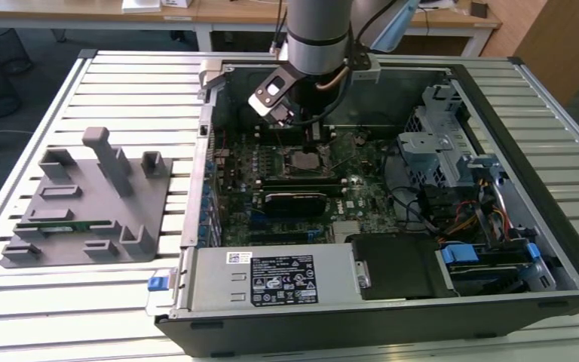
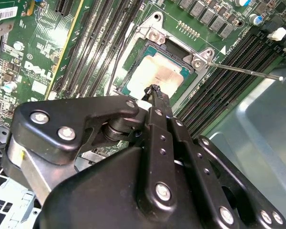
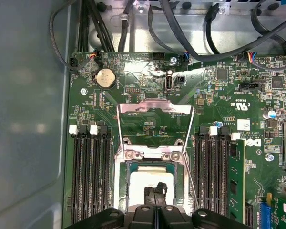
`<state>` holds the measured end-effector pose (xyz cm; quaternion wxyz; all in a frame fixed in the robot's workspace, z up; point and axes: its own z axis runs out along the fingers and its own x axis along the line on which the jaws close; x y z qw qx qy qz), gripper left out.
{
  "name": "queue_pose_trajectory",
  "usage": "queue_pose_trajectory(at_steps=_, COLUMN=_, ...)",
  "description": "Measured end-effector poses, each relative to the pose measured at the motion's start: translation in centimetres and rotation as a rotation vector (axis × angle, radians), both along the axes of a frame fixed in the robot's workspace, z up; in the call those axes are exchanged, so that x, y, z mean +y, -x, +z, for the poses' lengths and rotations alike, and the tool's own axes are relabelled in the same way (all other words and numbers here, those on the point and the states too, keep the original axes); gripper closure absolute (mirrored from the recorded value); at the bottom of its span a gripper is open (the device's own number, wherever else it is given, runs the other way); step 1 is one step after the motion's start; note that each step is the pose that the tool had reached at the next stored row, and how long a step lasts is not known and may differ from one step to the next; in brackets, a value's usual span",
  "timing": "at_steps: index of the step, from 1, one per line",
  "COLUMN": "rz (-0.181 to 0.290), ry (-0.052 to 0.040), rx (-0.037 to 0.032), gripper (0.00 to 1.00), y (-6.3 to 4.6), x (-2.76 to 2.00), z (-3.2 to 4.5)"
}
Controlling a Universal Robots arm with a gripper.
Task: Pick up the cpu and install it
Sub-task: 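Close the cpu cover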
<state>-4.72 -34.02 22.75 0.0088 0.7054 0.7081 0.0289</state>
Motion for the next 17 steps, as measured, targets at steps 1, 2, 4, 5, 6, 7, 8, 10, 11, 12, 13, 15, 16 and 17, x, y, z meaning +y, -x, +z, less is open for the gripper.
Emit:
queue_pose_trajectory(at_steps=1, rz=0.000, ry=0.0000, rx=0.0000, gripper=0.89, y=0.00, x=0.00, z=0.02)
queue_pose_trajectory(at_steps=2, rz=0.000, ry=0.0001, rx=0.0001, gripper=0.89, y=0.00, x=0.00, z=0.06)
queue_pose_trajectory(at_steps=4, rz=0.000, ry=0.0001, rx=0.0001, gripper=0.89, y=0.00, x=0.00, z=0.17)
queue_pose_trajectory(at_steps=5, rz=0.000, ry=0.0000, rx=0.0000, gripper=0.89, y=0.00, x=0.00, z=0.26)
queue_pose_trajectory(at_steps=6, rz=0.000, ry=0.0000, rx=0.0000, gripper=0.89, y=0.00, x=0.00, z=0.38)
queue_pose_trajectory(at_steps=7, rz=0.000, ry=0.0000, rx=0.0000, gripper=0.89, y=0.00, x=0.00, z=0.52)
queue_pose_trajectory(at_steps=8, rz=0.000, ry=0.0001, rx=0.0000, gripper=0.89, y=0.00, x=0.00, z=0.67)
queue_pose_trajectory(at_steps=10, rz=0.000, ry=-0.0001, rx=0.0000, gripper=0.89, y=0.00, x=0.00, z=0.83)
queue_pose_trajectory(at_steps=11, rz=0.000, ry=-0.0004, rx=-0.0001, gripper=0.89, y=-0.01, x=0.00, z=0.83)
queue_pose_trajectory(at_steps=12, rz=0.000, ry=-0.0004, rx=-0.0001, gripper=0.89, y=-0.01, x=0.00, z=0.83)
queue_pose_trajectory(at_steps=13, rz=0.000, ry=-0.0004, rx=-0.0001, gripper=0.89, y=-0.01, x=0.00, z=0.83)
queue_pose_trajectory(at_steps=15, rz=0.000, ry=-0.0002, rx=0.0000, gripper=0.89, y=-0.01, x=0.00, z=0.83)
queue_pose_trajectory(at_steps=16, rz=0.000, ry=-0.0001, rx=0.0001, gripper=0.89, y=-0.02, x=0.00, z=0.84)
queue_pose_trajectory(at_steps=17, rz=0.000, ry=-0.0002, rx=0.0001, gripper=0.89, y=-0.03, x=0.00, z=0.84)
